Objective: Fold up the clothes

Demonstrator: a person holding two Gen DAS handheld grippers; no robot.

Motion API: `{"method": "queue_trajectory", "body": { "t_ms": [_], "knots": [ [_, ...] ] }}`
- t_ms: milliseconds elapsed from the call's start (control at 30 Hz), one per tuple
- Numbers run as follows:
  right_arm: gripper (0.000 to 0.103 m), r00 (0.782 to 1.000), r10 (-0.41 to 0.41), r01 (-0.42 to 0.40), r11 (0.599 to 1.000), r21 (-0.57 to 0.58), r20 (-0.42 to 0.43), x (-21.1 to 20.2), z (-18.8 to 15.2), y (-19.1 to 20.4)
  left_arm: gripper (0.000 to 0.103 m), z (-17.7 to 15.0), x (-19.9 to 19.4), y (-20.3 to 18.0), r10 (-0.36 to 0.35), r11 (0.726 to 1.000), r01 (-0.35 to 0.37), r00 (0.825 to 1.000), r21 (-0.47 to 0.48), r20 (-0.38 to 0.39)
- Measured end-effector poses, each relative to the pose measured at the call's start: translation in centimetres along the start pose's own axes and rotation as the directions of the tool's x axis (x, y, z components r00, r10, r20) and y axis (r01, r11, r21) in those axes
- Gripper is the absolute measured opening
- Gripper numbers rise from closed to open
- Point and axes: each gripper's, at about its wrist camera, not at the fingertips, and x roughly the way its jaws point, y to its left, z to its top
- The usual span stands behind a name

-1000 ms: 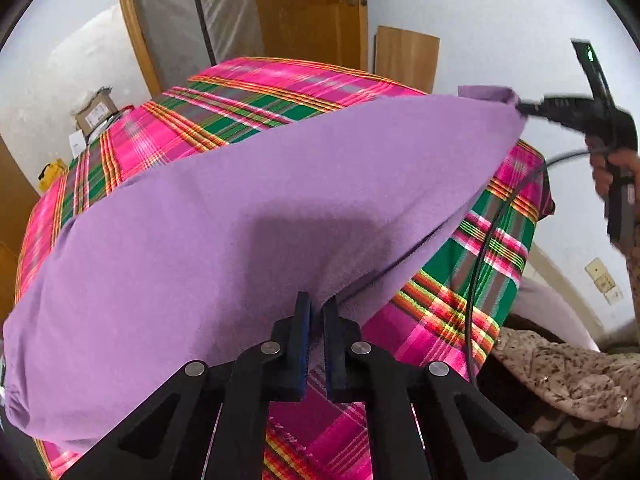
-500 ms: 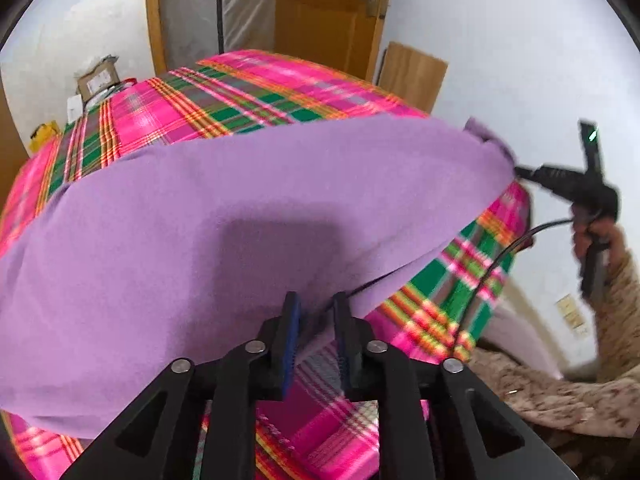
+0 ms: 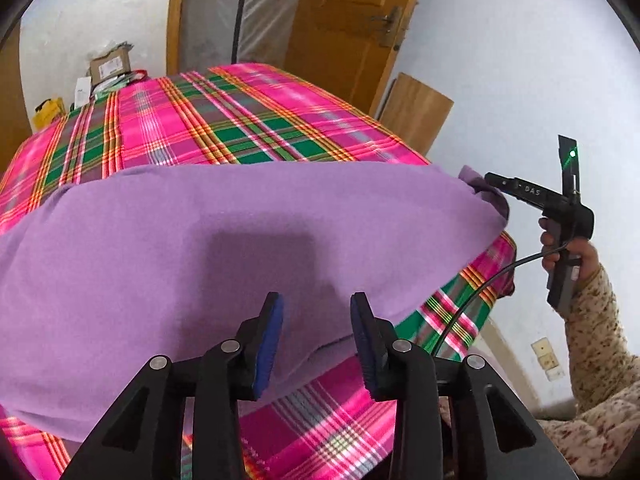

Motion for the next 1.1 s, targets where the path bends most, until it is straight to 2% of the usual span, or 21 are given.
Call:
{"method": "queue_trajectory", "body": {
  "t_ms": [100,167,200,300,433,633,700,767,900,967,1100],
  "knots": [
    [0.034,0.999,-0.032,0.031,0.999,-0.035,-0.031,1.5,0.5,0.4,0.039,0.6,0.6,0.2,0.004,1.000,-0.004,1.000,-0.008,-0.009],
    [0.019,0.997,-0.068,0.066,0.997,-0.043,-0.043,2.0,0.7,0.2,0.041,1.0,1.2,0.4,0.004,1.000,-0.004,1.000,-0.015,-0.019],
    [0.004,0.996,-0.079,0.078,0.996,-0.039,-0.043,2.1,0.7,0.0,0.042,1.2,1.6,0.5,0.005,1.000,-0.005,1.000,-0.018,-0.026],
    [0.003,0.996,-0.083,0.083,0.997,-0.003,-0.022,1.5,1.1,-1.0,0.042,1.8,2.3,0.8,0.006,0.999,-0.007,0.999,-0.031,-0.035],
    [0.003,0.995,-0.057,0.053,0.997,0.060,0.085,-0.9,2.4,-2.5,0.042,2.3,2.7,1.0,0.012,0.999,-0.013,0.999,-0.052,-0.030],
    [0.003,0.957,0.001,-0.051,0.985,0.165,0.289,-5.5,3.5,-5.8,0.042,2.6,2.9,1.1,0.016,0.995,-0.017,1.000,-0.097,-0.007],
    [0.003,0.948,0.012,-0.074,0.980,0.183,0.319,-5.7,3.0,-6.9,0.042,2.7,3.1,1.1,0.013,0.994,-0.013,1.000,-0.111,-0.005],
    [0.003,0.960,0.008,-0.070,0.975,0.211,0.281,-4.5,2.3,-7.9,0.043,2.7,3.3,1.0,0.010,0.993,-0.010,1.000,-0.119,-0.006],
    [0.003,0.992,0.018,-0.055,0.951,0.305,0.122,0.1,0.1,-10.2,0.043,2.7,4.1,0.2,0.011,0.996,-0.014,0.999,-0.088,-0.034],
    [0.003,0.995,0.033,-0.062,0.935,0.349,0.089,1.1,-1.1,-11.2,0.043,2.6,4.2,-0.2,0.008,0.997,-0.012,0.999,-0.079,-0.043],
    [0.003,0.997,0.049,-0.066,0.929,0.363,0.056,1.8,-2.3,-11.9,0.047,2.5,4.9,-0.3,0.007,0.997,-0.012,0.998,-0.076,-0.068]
  ]
}}
